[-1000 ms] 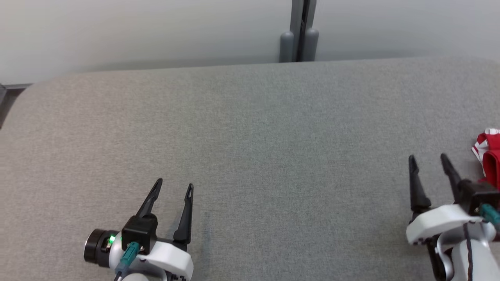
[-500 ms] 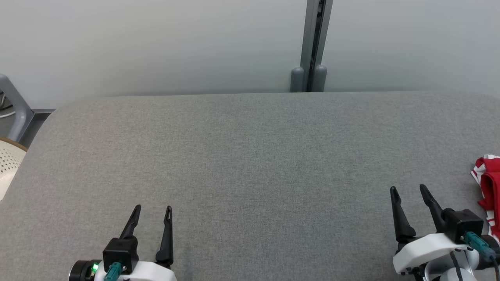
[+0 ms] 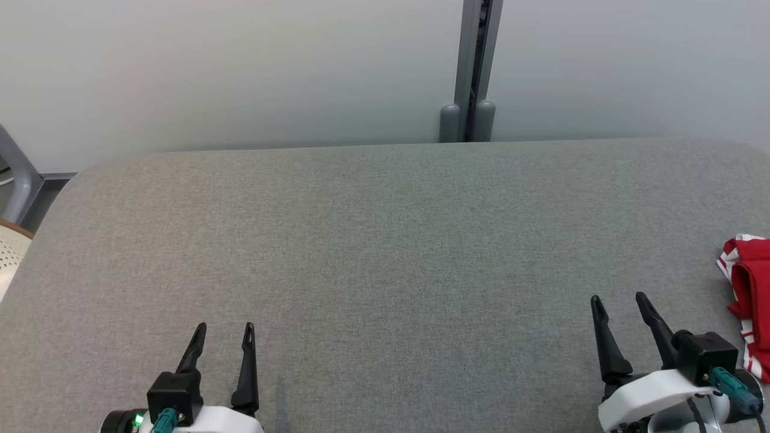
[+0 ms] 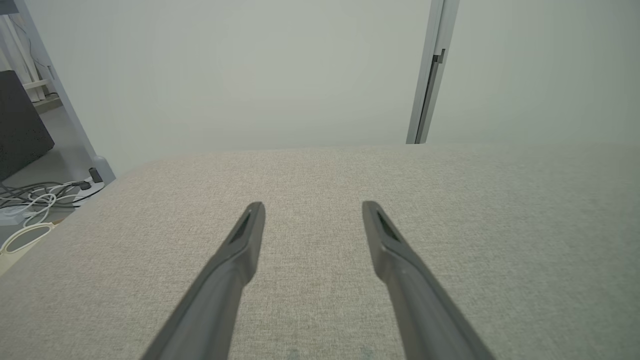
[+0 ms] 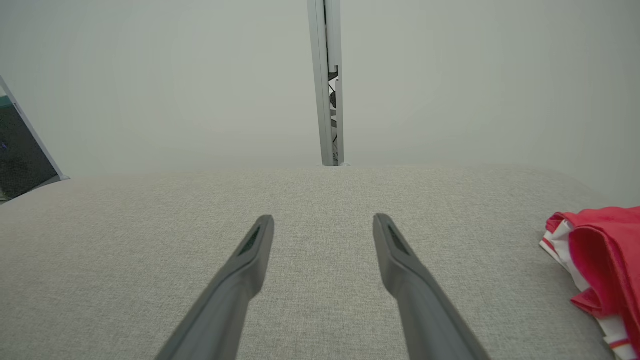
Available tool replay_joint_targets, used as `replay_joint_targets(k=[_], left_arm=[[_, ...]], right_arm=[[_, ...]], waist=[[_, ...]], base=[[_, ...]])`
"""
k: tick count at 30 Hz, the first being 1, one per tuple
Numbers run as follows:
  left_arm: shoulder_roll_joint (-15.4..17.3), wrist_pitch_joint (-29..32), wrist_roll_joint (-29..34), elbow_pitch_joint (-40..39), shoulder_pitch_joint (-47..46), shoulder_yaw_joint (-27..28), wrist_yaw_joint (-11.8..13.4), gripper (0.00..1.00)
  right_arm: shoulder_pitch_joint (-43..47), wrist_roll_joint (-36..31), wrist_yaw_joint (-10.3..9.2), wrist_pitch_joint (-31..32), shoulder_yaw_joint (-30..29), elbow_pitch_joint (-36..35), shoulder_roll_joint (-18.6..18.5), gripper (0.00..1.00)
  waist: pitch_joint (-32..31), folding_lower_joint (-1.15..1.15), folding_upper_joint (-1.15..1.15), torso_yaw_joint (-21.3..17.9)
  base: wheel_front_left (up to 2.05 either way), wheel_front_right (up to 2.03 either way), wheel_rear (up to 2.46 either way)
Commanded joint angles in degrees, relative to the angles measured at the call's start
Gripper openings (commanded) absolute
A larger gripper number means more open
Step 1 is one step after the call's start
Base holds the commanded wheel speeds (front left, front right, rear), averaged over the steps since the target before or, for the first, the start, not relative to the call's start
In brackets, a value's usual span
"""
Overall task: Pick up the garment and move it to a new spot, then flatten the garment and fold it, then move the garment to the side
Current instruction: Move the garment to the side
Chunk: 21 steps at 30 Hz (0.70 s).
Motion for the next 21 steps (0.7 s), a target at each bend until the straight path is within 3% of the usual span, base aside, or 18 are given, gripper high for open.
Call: replay_joint_targets(k=[1,21], left_arm=[[0.2,-0.24,-0.16,-0.07,0.31,0.22,0.08,1.0],[0.2,-0.24,-0.48,0.2,0.53,0.65,-1.0,1.0]], right_arm=[[0.16,0.21,-0.02,0.05,-0.01,-0.12,-0.33,1.0],[-0.33,-1.82,-0.02,0.06,-1.29,1.49,-0.34,1.0]], waist=[[0.03,0.0,0.0,-0.04],[0.17,0.0,0.0,-0.47]], base=[[0.0,0.0,0.0],[0.0,0.0,0.0]])
